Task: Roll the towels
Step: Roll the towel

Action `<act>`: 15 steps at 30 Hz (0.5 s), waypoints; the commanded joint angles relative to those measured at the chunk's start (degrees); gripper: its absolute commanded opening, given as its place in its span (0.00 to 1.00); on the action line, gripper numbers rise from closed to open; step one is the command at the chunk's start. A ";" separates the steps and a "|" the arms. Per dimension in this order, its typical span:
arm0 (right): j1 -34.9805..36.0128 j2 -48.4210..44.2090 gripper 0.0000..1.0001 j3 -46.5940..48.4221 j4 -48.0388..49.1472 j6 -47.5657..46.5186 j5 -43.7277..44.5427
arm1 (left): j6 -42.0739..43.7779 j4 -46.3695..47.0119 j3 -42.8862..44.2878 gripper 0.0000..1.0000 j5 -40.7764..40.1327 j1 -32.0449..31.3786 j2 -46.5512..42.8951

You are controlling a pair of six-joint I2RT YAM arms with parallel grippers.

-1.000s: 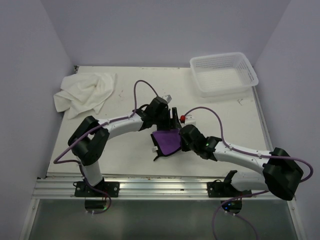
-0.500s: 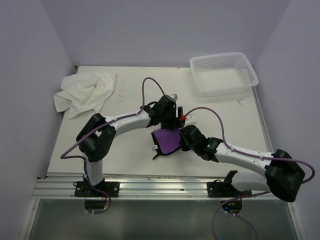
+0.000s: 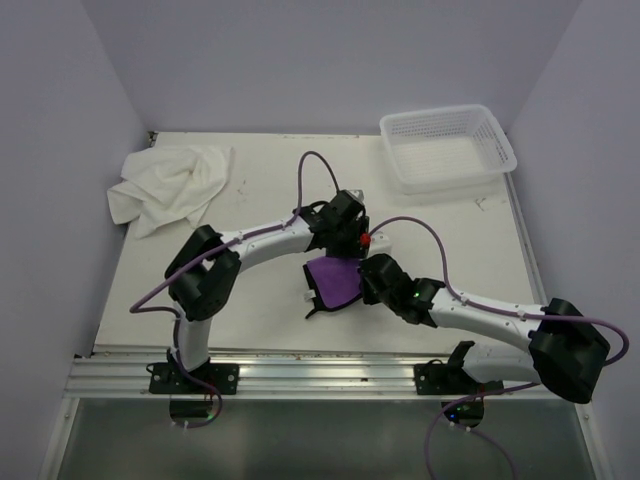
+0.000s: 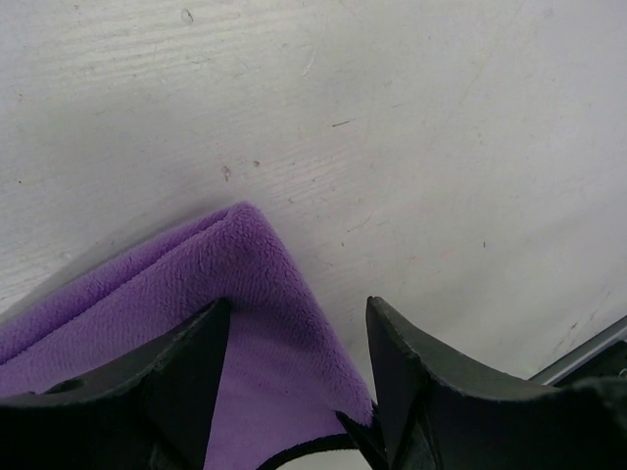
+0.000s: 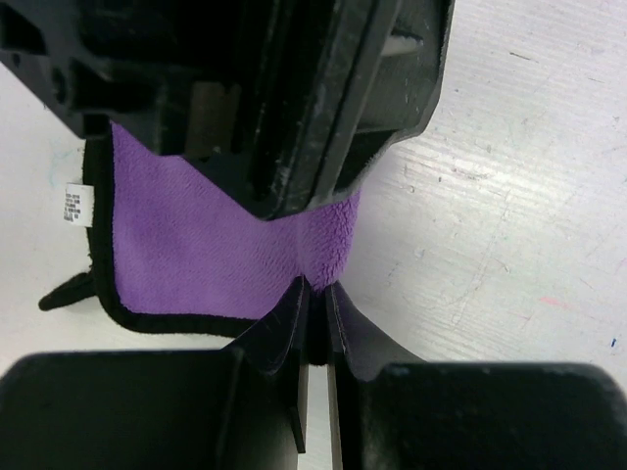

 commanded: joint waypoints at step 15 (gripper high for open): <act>0.84 -3.51 0.00 -1.88 3.71 -0.95 4.05 | 4.37 -9.57 8.79 0.47 -10.24 -3.14 4.07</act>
